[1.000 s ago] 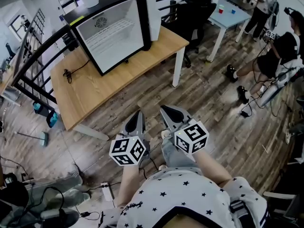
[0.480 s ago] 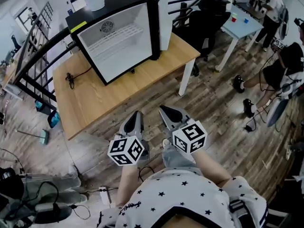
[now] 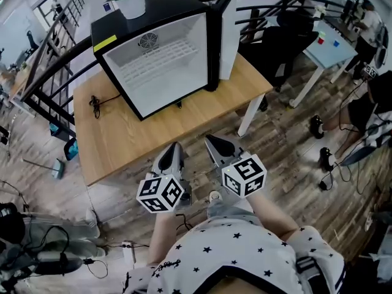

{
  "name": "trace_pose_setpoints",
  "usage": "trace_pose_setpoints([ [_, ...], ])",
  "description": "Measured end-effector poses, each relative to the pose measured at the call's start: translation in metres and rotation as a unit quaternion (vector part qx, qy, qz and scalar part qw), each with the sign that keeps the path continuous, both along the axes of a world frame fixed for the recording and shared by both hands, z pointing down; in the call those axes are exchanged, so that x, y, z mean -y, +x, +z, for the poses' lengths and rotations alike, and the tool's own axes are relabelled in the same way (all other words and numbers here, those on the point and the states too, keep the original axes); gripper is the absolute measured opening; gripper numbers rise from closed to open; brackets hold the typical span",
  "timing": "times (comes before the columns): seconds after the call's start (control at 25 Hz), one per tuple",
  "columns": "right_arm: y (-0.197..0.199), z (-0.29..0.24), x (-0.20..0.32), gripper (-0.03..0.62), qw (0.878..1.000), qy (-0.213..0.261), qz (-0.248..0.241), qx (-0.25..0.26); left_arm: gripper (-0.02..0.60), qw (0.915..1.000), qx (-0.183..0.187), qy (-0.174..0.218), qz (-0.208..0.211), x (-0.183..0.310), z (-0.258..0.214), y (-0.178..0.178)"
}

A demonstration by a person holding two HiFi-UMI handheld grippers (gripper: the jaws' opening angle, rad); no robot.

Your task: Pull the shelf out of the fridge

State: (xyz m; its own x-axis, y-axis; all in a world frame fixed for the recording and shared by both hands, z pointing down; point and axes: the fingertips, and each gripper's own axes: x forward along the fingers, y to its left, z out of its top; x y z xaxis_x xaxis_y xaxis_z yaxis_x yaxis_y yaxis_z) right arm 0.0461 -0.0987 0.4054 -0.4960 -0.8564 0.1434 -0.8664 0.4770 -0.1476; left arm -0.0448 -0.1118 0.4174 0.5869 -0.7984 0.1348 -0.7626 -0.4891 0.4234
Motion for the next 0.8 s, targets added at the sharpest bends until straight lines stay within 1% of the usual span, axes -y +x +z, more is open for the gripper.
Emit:
trace_pose_setpoints([
  [0.4, 0.014, 0.003, 0.064, 0.023, 0.999, -0.001, -0.038, 0.01, 0.008, 0.9988, -0.018, -0.012, -0.045, 0.058, 0.006, 0.01],
  [0.64, 0.021, 0.006, 0.091, 0.023, 0.999, -0.002, -0.046, 0.019, 0.008, 0.9973, -0.024, -0.014, -0.068, 0.08, 0.011, 0.009],
  [0.8, 0.025, 0.007, 0.104, 0.023, 0.998, -0.003, -0.054, 0.021, 0.008, 0.9961, -0.02, -0.017, -0.084, 0.086, 0.013, 0.008],
])
